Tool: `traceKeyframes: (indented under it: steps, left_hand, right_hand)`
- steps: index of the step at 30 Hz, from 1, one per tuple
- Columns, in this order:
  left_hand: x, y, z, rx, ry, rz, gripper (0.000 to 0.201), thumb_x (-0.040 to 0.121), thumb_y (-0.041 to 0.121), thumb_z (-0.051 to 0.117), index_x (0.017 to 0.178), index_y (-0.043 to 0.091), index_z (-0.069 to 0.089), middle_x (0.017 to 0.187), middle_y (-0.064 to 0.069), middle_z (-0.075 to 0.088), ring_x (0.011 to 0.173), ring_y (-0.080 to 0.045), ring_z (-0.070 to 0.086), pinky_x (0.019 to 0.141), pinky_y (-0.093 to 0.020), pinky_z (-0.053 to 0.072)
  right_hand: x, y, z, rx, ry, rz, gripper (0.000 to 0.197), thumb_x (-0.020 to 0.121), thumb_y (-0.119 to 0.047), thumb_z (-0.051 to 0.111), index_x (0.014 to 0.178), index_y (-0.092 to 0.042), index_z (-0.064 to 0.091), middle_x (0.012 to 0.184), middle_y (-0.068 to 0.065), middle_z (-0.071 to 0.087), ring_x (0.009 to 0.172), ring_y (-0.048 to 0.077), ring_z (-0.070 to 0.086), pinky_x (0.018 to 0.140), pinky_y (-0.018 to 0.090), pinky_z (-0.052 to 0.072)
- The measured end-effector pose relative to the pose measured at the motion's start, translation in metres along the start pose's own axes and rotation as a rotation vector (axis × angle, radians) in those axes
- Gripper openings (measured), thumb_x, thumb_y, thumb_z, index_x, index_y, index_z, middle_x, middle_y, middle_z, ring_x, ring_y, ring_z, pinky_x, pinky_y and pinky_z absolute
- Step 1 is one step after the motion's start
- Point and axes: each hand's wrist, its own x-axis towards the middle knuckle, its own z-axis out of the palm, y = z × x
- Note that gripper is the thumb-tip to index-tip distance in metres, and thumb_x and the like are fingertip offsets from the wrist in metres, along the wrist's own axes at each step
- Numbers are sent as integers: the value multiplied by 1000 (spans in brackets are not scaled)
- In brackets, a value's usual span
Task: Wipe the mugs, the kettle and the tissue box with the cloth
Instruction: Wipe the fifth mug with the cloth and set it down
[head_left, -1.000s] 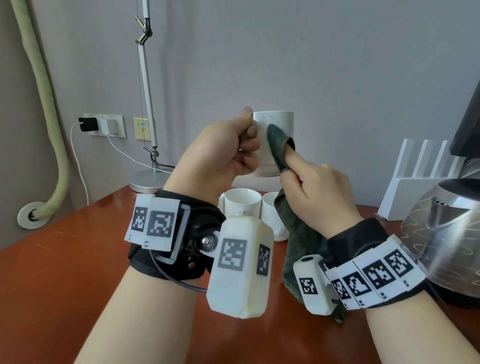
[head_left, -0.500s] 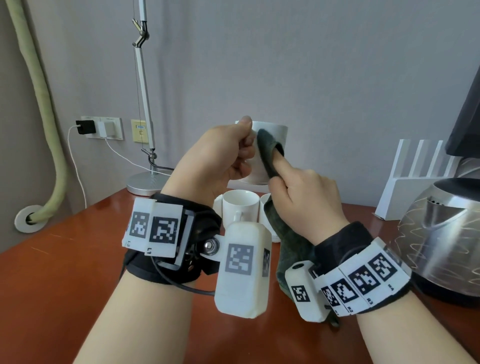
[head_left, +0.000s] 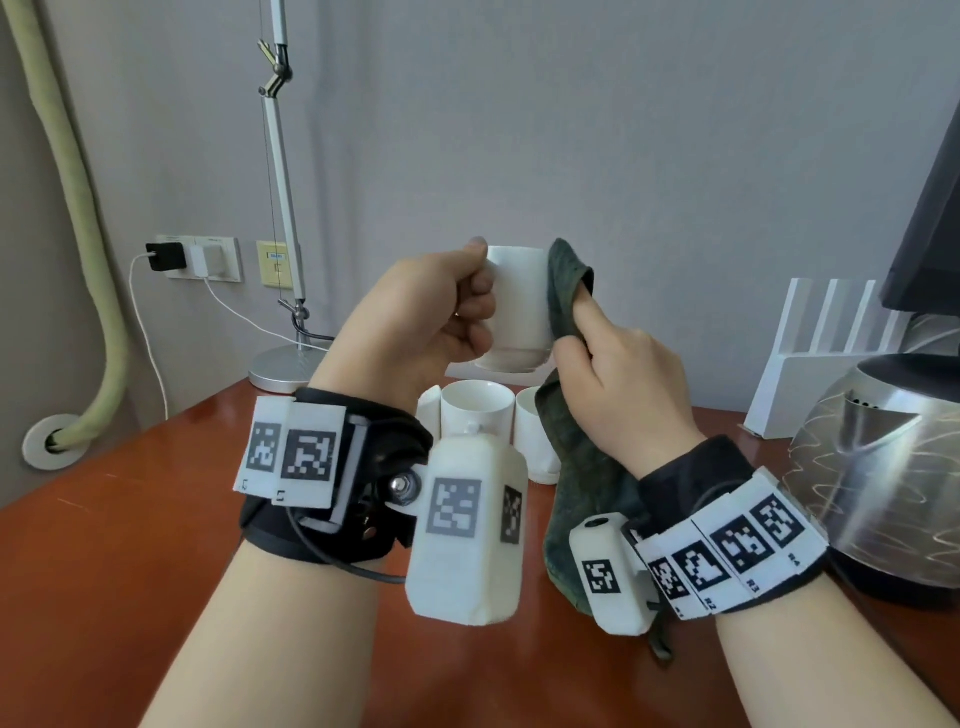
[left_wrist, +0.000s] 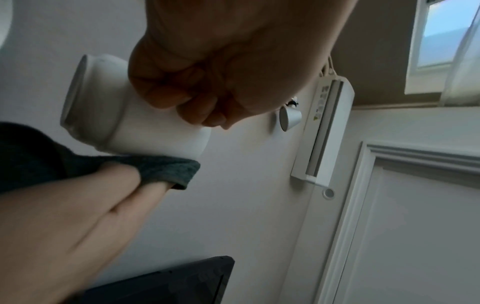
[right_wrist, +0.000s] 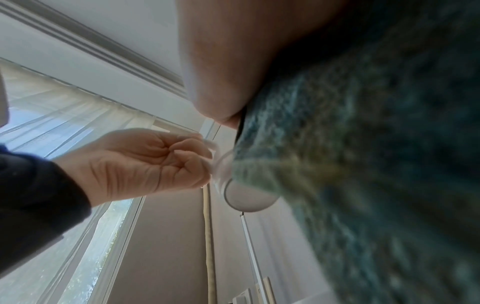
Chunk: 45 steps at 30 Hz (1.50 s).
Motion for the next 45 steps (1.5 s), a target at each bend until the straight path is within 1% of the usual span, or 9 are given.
traceKeyframes:
  steps: [7,10,18,24,28,33,36,40,45]
  left_hand:
    - [1,2,-4,-159,-29,-11,37,103,17,43,66,15,37,52,5,37,44,-8,26,46,-17,25]
    - [2,3,-8,-205,-20,-14,35,103,16,43,68,15,37,52,5,37,44,-9,26,44,-16,27]
    - [1,-1,-1,-106,-75,-44,36,102,16,44,67,17,36,53,5,35,46,-9,22,48,-19,23]
    - [6,1,-17,-286,-6,-39,35,101,16,43,68,16,35,53,5,33,44,-9,23,45,-17,23]
    - [8,2,-22,-441,5,-32,37,101,16,41,65,16,34,53,5,31,43,-9,21,47,-16,22]
    - [10,0,-23,-536,-13,-17,40,102,18,40,63,16,34,53,5,30,40,-9,23,46,-17,22]
    - [10,0,-22,-588,-18,13,40,101,17,41,62,16,34,55,5,30,43,-9,23,50,-19,19]
    - [9,-1,-17,-636,-53,31,44,101,18,42,57,15,36,54,4,27,44,-9,23,55,-19,17]
    - [9,-5,-10,-622,-159,-17,43,99,19,44,57,15,37,56,4,26,47,-8,24,53,-18,19]
  right_hand:
    - [-8,-12,9,32,28,-180,55,83,-23,36,135,-26,54,57,1,49,54,26,38,51,29,27]
    - [-8,-4,10,82,121,-245,50,79,-20,36,120,-19,67,48,-7,30,42,22,30,44,22,24]
    - [-2,-2,2,63,165,-174,58,81,-24,30,133,-22,56,44,-8,22,44,25,32,45,27,30]
    - [-11,-6,22,130,153,-303,46,74,-24,36,102,-28,72,46,-4,22,44,21,24,46,22,26]
    - [-11,1,17,276,344,-356,41,75,-16,41,94,-15,77,50,-9,24,43,17,26,45,21,25]
    - [-4,12,16,465,537,8,34,91,-16,41,112,-6,65,54,-5,47,49,16,38,50,29,33]
    - [-1,7,13,820,350,288,24,97,-33,49,81,-16,52,53,-13,51,53,6,45,59,32,37]
    - [-2,-2,12,942,141,279,67,74,-73,60,88,-8,55,71,0,56,65,5,53,60,14,42]
    - [0,-10,16,1147,96,295,63,65,-53,74,119,-28,51,107,-16,65,98,-8,60,81,13,47]
